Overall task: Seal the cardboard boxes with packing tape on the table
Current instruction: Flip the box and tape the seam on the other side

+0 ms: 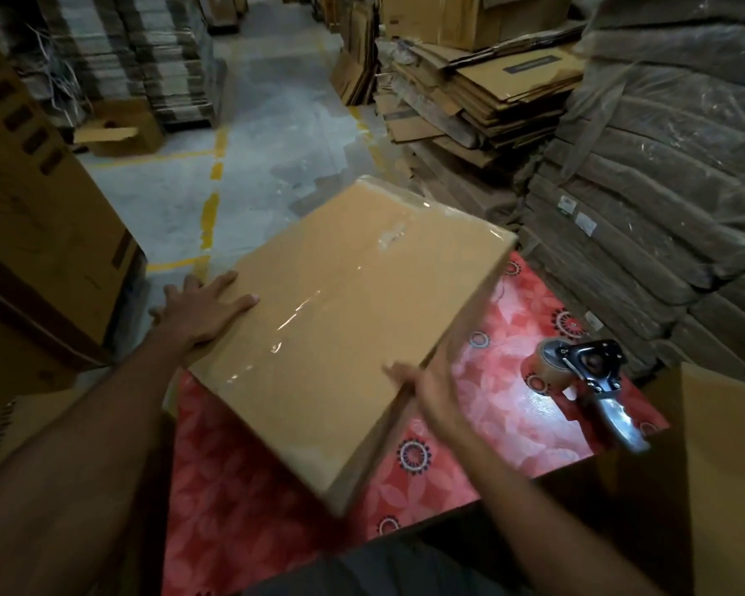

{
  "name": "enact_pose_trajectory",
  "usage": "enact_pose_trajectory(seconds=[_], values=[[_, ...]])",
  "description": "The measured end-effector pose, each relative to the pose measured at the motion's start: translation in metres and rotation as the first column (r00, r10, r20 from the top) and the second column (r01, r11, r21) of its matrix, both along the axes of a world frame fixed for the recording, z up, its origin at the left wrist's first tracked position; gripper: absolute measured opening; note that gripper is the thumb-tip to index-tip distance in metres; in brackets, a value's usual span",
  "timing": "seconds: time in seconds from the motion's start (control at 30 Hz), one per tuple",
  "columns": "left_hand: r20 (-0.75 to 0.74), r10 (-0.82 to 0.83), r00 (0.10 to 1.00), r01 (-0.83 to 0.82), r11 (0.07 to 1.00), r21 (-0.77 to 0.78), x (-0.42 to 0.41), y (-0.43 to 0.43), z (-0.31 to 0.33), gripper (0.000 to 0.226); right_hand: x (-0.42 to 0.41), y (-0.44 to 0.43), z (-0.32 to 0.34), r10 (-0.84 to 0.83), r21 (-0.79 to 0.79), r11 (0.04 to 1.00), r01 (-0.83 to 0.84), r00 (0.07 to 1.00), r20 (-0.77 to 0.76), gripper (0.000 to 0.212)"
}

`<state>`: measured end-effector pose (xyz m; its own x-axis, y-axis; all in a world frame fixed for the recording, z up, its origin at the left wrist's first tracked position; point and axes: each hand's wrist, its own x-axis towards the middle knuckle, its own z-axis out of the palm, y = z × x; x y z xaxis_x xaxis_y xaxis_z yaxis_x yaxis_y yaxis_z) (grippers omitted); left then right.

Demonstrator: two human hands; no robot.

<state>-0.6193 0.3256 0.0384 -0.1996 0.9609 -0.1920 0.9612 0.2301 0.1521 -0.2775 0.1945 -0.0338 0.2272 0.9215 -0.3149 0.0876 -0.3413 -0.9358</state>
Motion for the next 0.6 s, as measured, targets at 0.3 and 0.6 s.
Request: enact_pose_trajectory(seconds=[0.3, 0.6], values=[[-0.195, 0.020, 0.981, -0.004, 0.996, 0.084, 0.104, -0.134, 0.018, 0.069, 0.046, 0.109, 0.073, 0.255, -0.080, 0.860, -0.505, 0.288, 0.923, 0.025], [-0.249, -0.382, 0.890, 0.386, 0.922, -0.034, 0.278, -0.192, 0.033, 0.030, 0.072, -0.033, 0.057, 0.120, 0.084, 0.824, -0.561, 0.318, 0.940, 0.042]])
